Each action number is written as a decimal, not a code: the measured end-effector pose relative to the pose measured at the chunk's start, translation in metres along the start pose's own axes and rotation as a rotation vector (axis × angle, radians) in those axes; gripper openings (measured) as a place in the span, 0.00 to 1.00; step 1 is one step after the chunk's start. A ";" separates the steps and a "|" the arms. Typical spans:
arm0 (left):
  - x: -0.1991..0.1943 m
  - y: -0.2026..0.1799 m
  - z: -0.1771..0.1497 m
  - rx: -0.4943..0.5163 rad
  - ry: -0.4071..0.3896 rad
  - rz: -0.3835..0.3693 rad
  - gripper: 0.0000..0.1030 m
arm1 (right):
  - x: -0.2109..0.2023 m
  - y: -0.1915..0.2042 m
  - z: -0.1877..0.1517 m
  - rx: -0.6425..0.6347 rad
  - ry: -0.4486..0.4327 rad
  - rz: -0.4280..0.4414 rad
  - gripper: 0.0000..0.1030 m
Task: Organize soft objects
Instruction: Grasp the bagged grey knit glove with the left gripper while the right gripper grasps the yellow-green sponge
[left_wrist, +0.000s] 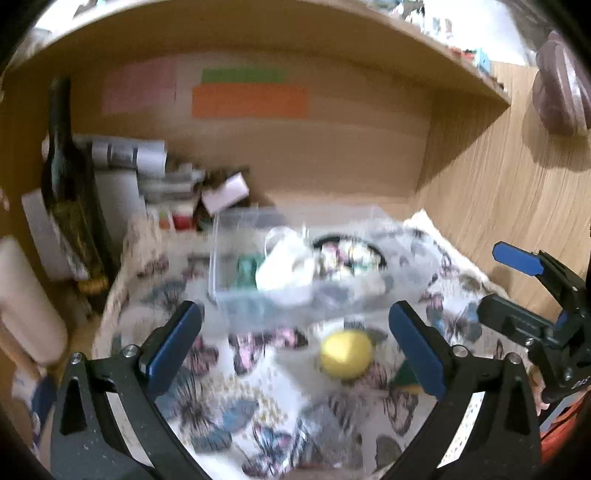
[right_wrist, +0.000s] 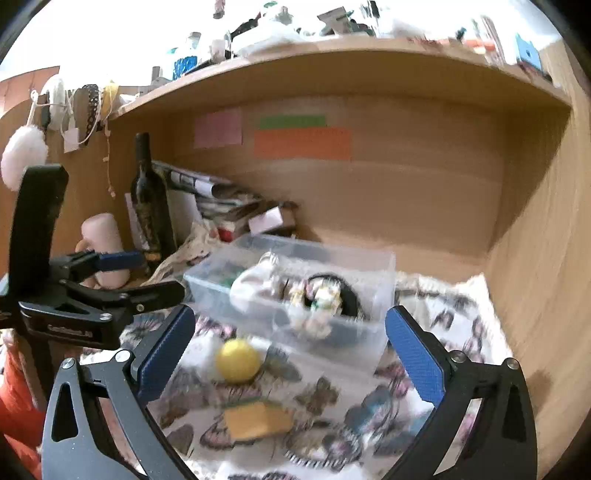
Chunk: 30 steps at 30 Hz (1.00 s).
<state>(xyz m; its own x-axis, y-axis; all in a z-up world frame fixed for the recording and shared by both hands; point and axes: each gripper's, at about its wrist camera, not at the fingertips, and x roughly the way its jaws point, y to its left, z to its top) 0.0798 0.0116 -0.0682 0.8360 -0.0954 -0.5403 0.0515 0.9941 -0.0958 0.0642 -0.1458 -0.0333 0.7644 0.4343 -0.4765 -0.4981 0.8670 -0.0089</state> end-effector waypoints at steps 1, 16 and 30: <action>0.001 0.000 -0.006 -0.001 0.013 0.004 1.00 | 0.000 0.000 -0.005 0.007 0.009 0.000 1.00; 0.023 -0.015 -0.065 0.041 0.165 -0.035 1.00 | 0.021 0.003 -0.059 0.117 0.158 0.070 0.70; 0.032 -0.008 -0.069 0.017 0.197 -0.070 0.39 | 0.013 -0.005 -0.050 0.124 0.108 0.078 0.31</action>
<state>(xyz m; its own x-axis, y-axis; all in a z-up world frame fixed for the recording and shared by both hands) 0.0685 -0.0026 -0.1422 0.7074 -0.1714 -0.6858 0.1167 0.9852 -0.1258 0.0559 -0.1571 -0.0833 0.6739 0.4781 -0.5633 -0.4945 0.8583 0.1369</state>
